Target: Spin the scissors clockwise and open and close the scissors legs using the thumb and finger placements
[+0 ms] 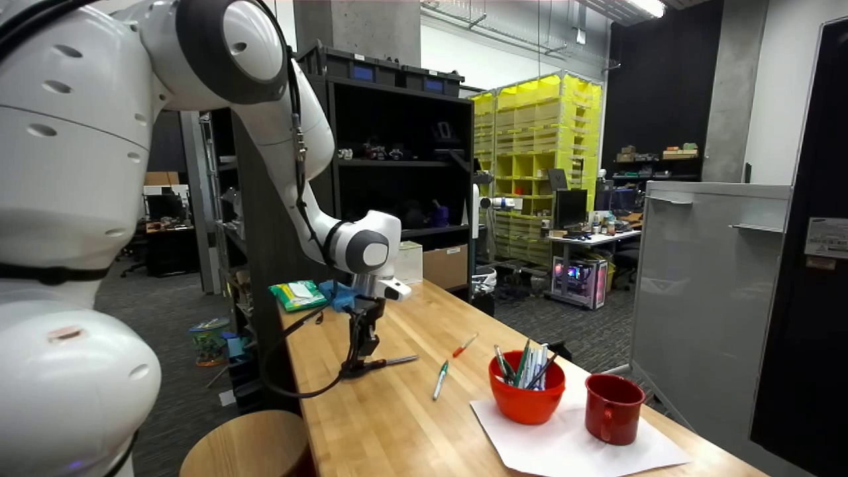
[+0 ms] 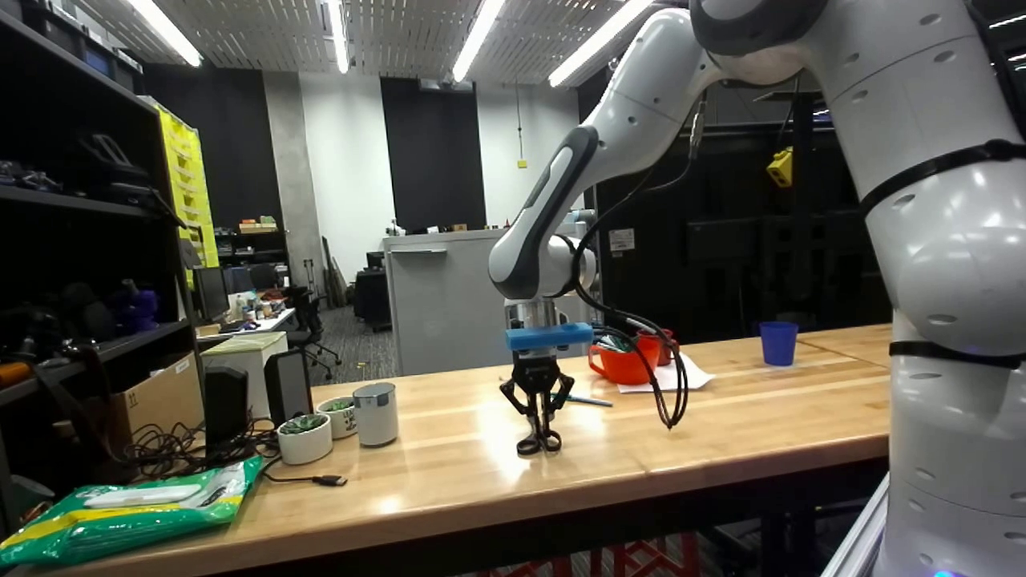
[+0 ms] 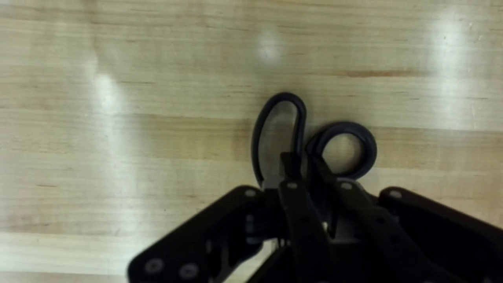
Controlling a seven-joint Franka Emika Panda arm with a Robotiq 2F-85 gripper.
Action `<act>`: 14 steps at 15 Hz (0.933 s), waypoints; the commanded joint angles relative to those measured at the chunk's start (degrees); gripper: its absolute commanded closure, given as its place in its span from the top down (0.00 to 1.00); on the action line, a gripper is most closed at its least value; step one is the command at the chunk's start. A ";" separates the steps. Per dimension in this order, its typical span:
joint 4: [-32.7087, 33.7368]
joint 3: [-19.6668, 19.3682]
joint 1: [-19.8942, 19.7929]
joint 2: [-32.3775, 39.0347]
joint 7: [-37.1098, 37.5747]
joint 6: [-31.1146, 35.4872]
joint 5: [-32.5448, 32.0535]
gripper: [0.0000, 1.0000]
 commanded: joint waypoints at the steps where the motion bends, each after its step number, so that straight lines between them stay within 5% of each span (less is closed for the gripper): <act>1: -2.34 -0.31 1.31 -2.09 2.26 0.88 -1.71 0.12; 8: -3.53 -0.28 2.54 -4.21 5.71 0.82 -5.58 0.23; 14: -4.83 0.00 3.11 -8.03 8.99 0.65 -9.28 0.16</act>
